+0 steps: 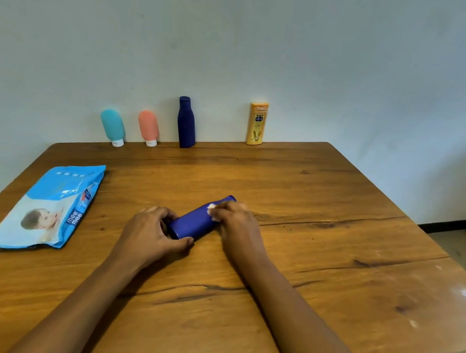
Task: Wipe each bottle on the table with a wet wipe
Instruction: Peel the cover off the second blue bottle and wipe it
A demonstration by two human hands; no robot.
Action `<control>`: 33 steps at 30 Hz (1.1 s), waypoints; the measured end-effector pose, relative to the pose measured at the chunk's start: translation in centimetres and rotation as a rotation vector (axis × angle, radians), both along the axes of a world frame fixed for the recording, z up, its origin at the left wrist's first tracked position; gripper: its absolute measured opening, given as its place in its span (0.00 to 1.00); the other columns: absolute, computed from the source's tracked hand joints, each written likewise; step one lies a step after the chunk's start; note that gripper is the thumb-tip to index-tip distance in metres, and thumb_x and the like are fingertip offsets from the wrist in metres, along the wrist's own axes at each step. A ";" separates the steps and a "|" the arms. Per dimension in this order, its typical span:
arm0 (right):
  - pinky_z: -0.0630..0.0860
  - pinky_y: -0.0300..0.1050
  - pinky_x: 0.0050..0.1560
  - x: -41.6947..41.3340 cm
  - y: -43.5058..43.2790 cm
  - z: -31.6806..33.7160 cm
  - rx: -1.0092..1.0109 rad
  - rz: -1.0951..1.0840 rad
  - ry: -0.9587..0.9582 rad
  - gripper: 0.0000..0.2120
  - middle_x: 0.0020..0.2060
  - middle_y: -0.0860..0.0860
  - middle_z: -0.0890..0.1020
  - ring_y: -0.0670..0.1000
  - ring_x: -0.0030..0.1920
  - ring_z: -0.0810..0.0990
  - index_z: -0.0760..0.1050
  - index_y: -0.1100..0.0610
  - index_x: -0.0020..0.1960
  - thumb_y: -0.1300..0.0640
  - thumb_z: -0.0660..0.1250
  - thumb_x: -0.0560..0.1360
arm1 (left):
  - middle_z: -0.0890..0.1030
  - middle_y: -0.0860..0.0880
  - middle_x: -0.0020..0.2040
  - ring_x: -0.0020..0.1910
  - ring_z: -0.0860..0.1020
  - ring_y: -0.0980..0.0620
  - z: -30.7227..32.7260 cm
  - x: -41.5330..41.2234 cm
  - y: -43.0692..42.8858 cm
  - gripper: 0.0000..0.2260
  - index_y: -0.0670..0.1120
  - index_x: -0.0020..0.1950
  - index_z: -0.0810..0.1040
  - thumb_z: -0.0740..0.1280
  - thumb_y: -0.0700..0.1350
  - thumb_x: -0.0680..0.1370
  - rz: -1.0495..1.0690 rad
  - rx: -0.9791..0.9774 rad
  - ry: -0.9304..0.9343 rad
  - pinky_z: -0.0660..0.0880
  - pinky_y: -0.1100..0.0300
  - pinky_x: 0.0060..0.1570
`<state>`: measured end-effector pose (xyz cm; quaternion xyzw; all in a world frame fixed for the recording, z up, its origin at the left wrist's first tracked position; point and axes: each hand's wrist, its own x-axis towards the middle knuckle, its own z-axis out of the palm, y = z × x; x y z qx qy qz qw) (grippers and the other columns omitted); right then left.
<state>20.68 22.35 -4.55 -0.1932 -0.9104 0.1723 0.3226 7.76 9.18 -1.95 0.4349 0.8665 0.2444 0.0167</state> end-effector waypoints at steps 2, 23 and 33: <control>0.72 0.45 0.55 0.2 1.0 0.1 -0.055 -0.077 0.024 0.14 0.55 0.53 0.80 0.53 0.56 0.75 0.78 0.58 0.59 0.64 0.64 0.75 | 0.75 0.54 0.47 0.45 0.72 0.55 0.0 0.1 -0.1 0.25 0.49 0.54 0.78 0.77 0.59 0.62 0.008 0.010 -0.006 0.69 0.61 0.43; 0.68 0.38 0.53 -0.8 2.7 1.0 -0.023 -0.094 -0.046 0.14 0.55 0.50 0.78 0.48 0.55 0.73 0.77 0.57 0.60 0.64 0.61 0.77 | 0.72 0.55 0.48 0.46 0.70 0.56 1.7 0.5 1.5 0.29 0.51 0.61 0.75 0.73 0.63 0.65 0.013 -0.249 0.072 0.66 0.62 0.41; 0.77 0.49 0.42 3.6 3.9 0.8 -1.333 0.191 0.473 0.12 0.39 0.56 0.83 0.53 0.40 0.80 0.82 0.57 0.45 0.70 0.64 0.74 | 0.78 0.53 0.50 0.48 0.75 0.55 1.7 0.1 1.7 0.28 0.50 0.57 0.77 0.76 0.61 0.63 0.085 -0.230 -0.127 0.73 0.61 0.44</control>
